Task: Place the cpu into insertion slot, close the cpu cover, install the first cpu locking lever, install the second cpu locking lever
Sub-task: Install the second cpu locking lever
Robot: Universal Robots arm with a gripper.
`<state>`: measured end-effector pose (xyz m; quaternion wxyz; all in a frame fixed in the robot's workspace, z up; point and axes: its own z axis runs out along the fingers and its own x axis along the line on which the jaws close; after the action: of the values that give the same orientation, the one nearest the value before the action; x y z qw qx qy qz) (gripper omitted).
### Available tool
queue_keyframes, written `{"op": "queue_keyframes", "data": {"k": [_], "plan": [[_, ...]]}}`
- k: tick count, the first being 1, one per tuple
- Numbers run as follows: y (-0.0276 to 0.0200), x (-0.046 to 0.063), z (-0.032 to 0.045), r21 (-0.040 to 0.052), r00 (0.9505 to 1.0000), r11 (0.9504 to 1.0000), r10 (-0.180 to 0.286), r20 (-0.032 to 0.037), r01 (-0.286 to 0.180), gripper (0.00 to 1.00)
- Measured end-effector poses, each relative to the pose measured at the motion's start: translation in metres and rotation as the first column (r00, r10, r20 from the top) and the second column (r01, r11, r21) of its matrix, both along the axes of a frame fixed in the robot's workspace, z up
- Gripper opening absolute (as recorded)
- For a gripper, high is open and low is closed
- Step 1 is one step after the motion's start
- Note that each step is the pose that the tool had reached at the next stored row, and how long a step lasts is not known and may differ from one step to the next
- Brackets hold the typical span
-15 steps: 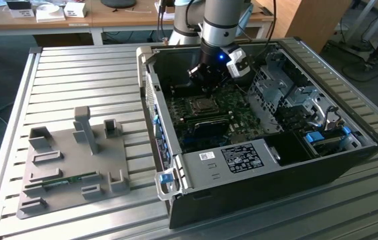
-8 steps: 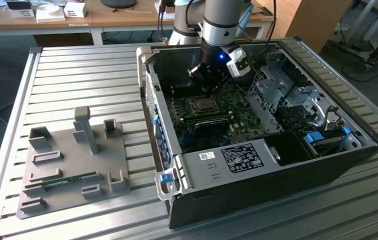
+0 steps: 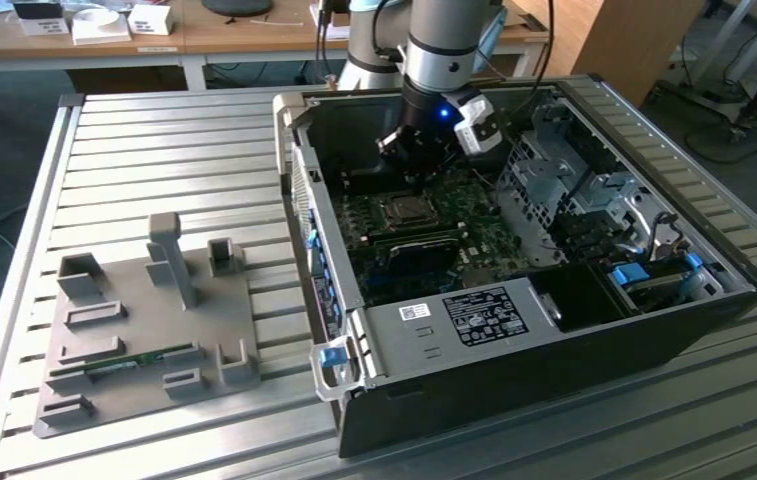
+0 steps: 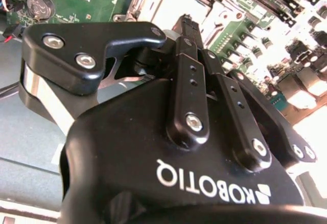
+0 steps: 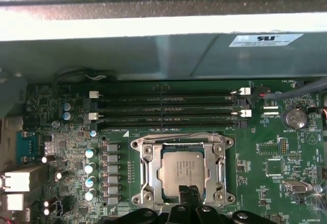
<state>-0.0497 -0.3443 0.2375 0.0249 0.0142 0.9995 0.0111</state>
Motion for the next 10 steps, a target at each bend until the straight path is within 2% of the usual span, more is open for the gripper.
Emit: {"op": "queue_keyframes", "data": {"k": [10], "plan": [[-0.0109,0.0,0.0,-0.0004,1.0,1.0,0.0,0.0,0.0,0.11]]}}
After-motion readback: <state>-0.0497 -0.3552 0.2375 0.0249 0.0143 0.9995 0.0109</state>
